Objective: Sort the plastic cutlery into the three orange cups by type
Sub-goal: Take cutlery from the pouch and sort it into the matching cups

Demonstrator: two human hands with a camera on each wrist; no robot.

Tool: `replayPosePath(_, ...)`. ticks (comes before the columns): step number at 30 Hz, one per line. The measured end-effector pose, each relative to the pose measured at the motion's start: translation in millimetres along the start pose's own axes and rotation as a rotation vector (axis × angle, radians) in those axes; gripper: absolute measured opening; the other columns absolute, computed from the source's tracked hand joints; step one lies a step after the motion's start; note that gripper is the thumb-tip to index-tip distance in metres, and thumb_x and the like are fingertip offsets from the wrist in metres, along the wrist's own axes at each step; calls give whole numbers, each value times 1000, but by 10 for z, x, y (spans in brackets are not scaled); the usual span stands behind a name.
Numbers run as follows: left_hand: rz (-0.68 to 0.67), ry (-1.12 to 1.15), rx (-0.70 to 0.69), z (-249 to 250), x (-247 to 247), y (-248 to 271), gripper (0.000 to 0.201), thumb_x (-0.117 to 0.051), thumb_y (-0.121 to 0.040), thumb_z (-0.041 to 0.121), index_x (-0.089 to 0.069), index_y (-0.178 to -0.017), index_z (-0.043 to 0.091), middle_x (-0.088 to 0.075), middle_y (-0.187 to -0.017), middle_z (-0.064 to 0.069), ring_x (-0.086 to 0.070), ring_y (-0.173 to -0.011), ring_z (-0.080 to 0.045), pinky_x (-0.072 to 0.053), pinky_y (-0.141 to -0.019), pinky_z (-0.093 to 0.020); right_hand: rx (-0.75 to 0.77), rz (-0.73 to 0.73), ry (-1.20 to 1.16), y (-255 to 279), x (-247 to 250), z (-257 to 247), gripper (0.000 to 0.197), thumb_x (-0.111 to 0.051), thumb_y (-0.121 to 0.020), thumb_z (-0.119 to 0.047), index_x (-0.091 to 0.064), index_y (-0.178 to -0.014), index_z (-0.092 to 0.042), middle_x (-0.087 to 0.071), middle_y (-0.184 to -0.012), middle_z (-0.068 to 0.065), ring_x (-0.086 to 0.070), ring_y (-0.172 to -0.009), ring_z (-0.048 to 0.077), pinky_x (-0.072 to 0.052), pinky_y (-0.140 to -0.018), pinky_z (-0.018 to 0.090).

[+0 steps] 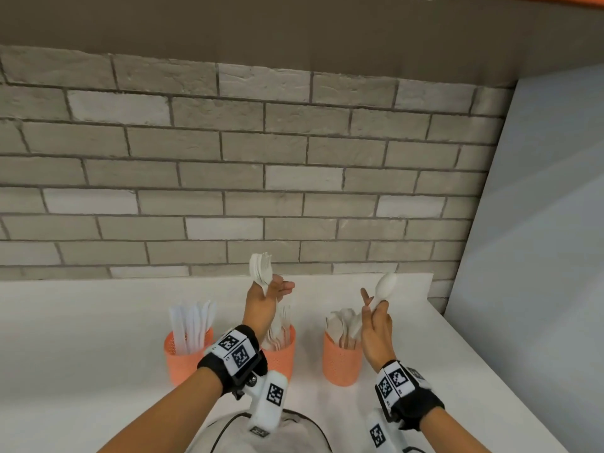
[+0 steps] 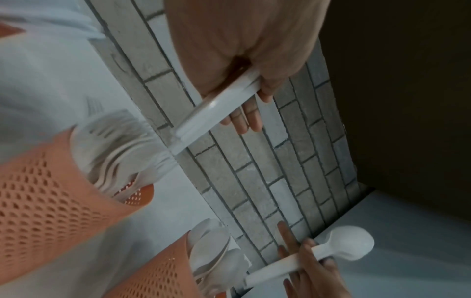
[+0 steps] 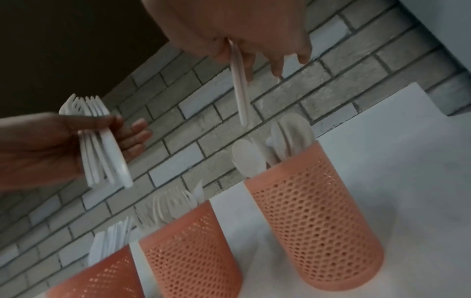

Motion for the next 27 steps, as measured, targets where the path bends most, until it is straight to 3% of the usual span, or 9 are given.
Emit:
replayPosePath(3, 4, -79, 19, -197, -115, -50, 18, -43, -98, 18, -56, -94, 6, -69, -95, -12, -66, -92, -21, -48, -94, -34, 33, -23, 77, 8, -58, 84, 10, -28, -101, -16, -35, -107, -18, -47, -131, -7, -38, -119, 23, -21, -112, 43)
replayPosePath(5, 11, -153, 38, -360, -159, -61, 26, -45, -97, 29, -60, -100, 7, -71, -98, -3, -65, -100, -18, -45, -96, -34, 45, -37, 101, 24, -68, 130, 21, -27, -101, -19, -35, -120, -18, -41, -132, -12, -33, -124, 18, -13, -116, 43)
replayPosePath(8, 46, -230, 42, -498, -196, -35, 30, -43, -97, 33, -62, -106, 11, -66, -105, 5, -58, -106, -14, -37, -91, -26, 88, -66, 117, 47, -116, 188, 39, -24, -100, -31, -24, -138, -24, -33, -139, -17, -26, -123, 1, -2, -119, 39)
replayPosePath(12, 83, -297, 18, -626, -225, -26, 19, -46, -96, 23, -60, -103, 11, -61, -92, 14, -58, -101, -24, -38, -85, -28, 110, -97, 113, 32, -198, 359, 51, -13, -82, -58, -18, -130, -44, -31, -144, -19, -30, -130, -1, 4, -118, 32)
replayPosePath(15, 79, -317, 21, -755, -215, -50, 3, -50, -95, 17, -53, -95, 17, -66, -99, 0, -58, -97, -18, -37, -80, -22, 68, -78, 165, 40, -196, 500, 71, -11, -81, -59, -18, -143, -25, -29, -151, -6, -26, -139, 9, 7, -117, 28)
replayPosePath(18, 84, -351, 44, -847, -178, -46, 19, -53, -90, 1, -50, -107, 11, -65, -96, -2, -59, -96, -18, -38, -77, -19, 37, -97, 232, 80, -199, 509, 63, -17, -87, -48, -11, -144, -23, -14, -155, -2, -7, -143, 7, 9, -115, 27)
replayPosePath(22, 111, -409, 54, -847, -145, 7, 44, -54, -83, -8, -41, -112, 22, -55, -84, 1, -57, -80, -20, -41, -66, -19, 2, -83, 237, 98, -162, 538, 69, -36, -91, -36, -9, -149, -10, -15, -156, 5, -12, -145, 19, -4, -118, 35)
replayPosePath(24, 94, -465, 39, -842, -161, 15, 51, -52, -82, -11, -41, -116, 24, -51, -88, 3, -53, -79, -14, -39, -75, -23, 10, -80, 209, 98, -159, 527, 65, -47, -93, -22, -14, -148, -9, -24, -153, 8, -25, -141, 25, -20, -115, 34)
replayPosePath(27, 43, -645, -25, -865, -217, -11, 40, -47, -84, -9, -53, -116, 15, -58, -106, -4, -57, -97, -21, -38, -84, -22, 8, -85, 163, 89, -160, 466, 64, -46, -89, -22, -20, -147, -13, -34, -149, 6, -36, -135, 24, -32, -108, 32)
Point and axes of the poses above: each hand's wrist, its own y-axis away from the middle knuckle, its own x-axis out of the back of the hand, z = x × y, the point moved 8 cm from there along -y, towards the middle knuckle
